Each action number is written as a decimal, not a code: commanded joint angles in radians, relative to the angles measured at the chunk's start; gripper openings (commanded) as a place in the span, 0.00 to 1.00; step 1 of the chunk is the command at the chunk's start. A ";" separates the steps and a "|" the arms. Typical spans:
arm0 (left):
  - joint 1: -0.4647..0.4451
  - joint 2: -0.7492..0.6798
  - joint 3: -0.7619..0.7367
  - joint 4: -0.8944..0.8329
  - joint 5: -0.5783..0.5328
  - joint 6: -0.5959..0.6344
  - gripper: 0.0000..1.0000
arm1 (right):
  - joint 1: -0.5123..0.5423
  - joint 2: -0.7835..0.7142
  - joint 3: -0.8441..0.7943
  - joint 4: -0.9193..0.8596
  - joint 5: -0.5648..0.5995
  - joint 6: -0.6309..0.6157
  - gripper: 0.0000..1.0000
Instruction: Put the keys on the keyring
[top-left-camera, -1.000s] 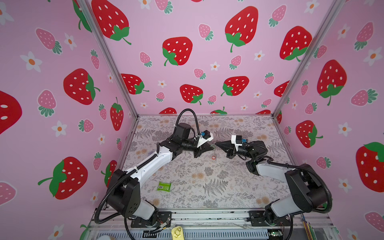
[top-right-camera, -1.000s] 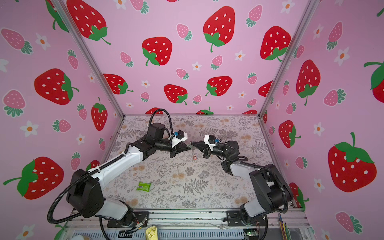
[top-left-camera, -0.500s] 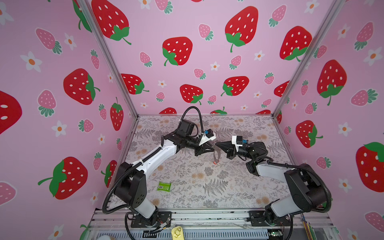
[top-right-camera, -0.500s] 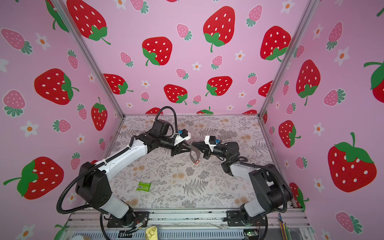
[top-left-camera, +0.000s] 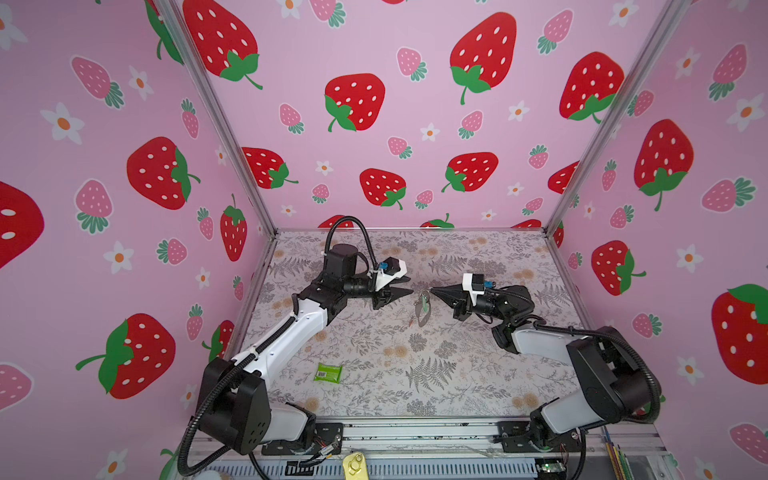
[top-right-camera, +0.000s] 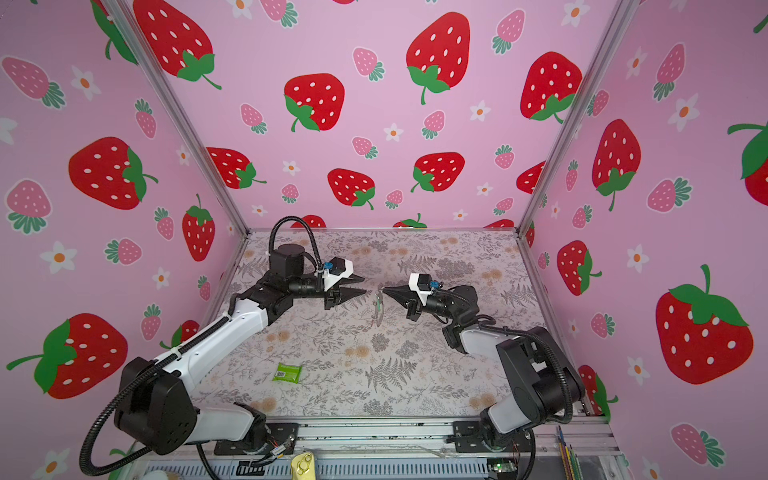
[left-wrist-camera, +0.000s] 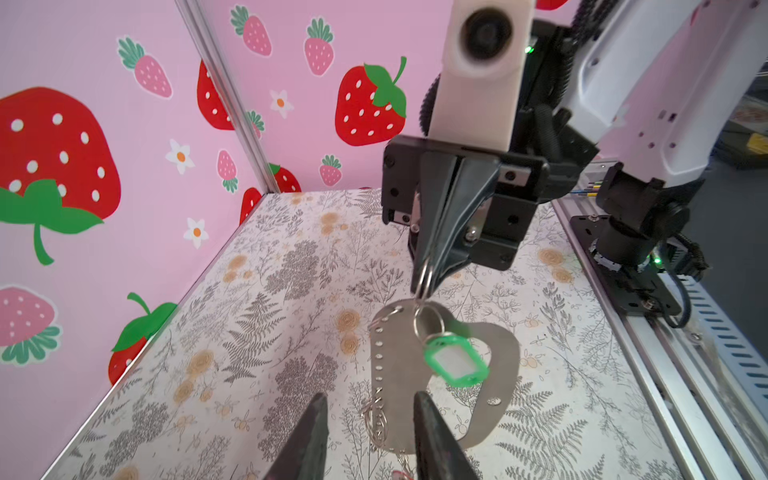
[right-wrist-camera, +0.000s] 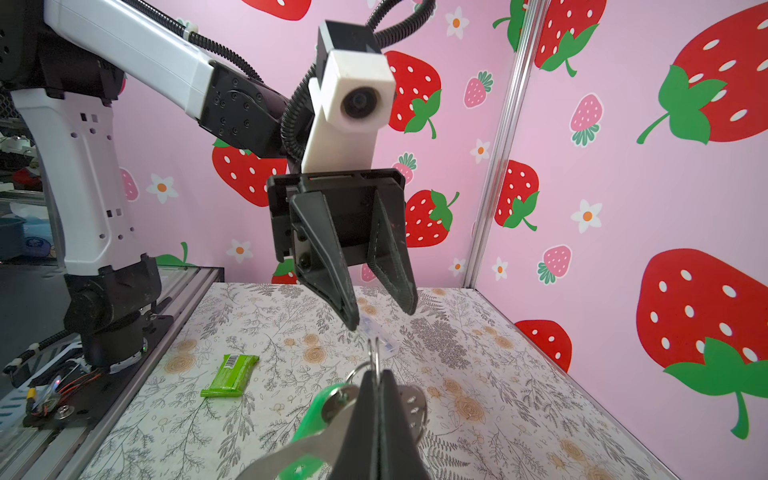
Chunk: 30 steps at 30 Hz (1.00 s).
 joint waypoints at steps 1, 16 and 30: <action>-0.009 0.013 0.053 0.051 0.111 0.022 0.36 | -0.004 0.013 0.016 0.098 -0.012 0.025 0.00; -0.063 0.110 0.149 -0.001 0.155 0.040 0.30 | -0.004 0.011 0.015 0.125 -0.011 0.046 0.00; -0.074 0.140 0.168 -0.025 0.129 0.051 0.23 | 0.000 0.017 0.024 0.144 -0.023 0.063 0.00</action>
